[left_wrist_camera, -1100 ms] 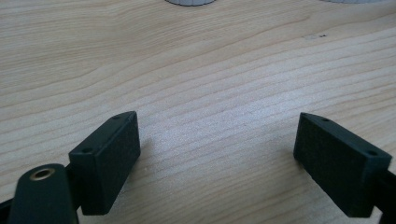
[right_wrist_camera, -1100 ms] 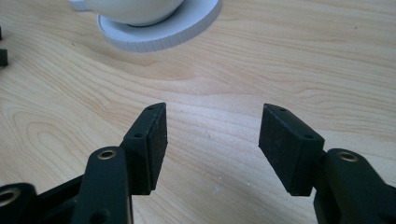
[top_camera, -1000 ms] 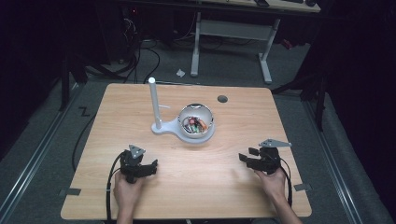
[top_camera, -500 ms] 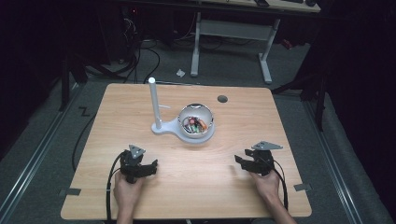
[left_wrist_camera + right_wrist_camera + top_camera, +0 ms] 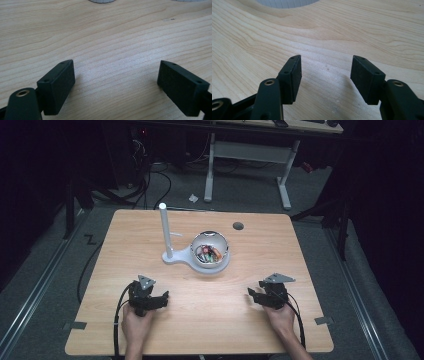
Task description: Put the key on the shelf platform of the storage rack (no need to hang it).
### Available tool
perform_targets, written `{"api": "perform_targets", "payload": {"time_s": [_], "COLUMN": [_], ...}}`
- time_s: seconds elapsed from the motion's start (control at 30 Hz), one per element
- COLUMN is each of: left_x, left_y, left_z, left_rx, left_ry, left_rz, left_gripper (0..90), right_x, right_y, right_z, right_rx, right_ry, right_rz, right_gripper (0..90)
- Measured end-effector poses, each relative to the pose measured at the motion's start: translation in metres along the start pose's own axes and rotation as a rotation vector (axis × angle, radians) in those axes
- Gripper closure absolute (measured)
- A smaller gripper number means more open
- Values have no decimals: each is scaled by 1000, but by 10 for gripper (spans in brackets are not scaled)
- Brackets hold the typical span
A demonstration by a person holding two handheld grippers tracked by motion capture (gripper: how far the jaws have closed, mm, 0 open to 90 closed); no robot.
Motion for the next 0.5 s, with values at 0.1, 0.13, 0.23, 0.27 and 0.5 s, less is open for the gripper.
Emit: {"api": "perform_targets", "payload": {"time_s": [0.1, 0.13, 0.23, 0.27, 0.5], "left_x": [0, 0, 0, 0, 0], "left_y": [0, 0, 0, 0, 0], "left_z": [0, 0, 0, 0, 0], "left_rx": [0, 1, 0, 1, 1], "left_ry": [7, 0, 4, 1, 0], "left_rz": [3, 0, 2, 1, 0], "left_gripper": [150, 150, 150, 150, 150], "right_x": [2, 3, 3, 3, 4], "right_y": [4, 6, 6, 6, 6], "right_z": [3, 5, 5, 5, 5], "right_rx": [16, 7, 7, 8, 9], "right_ry": [-15, -31, -38, -38, -38], "right_rz": [4, 15, 22, 22, 26], "right_gripper": [422, 419, 418, 416, 408]}}
Point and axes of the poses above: each handheld gripper's, and its own axes: y roughly forward along the jaws, z roughly out of its underside, x roughly to its left, the point moved 8 cm from there along y, roughly forward along the jaws, and after that the axes turned 1 degree about -z, right-handed, at the moved point
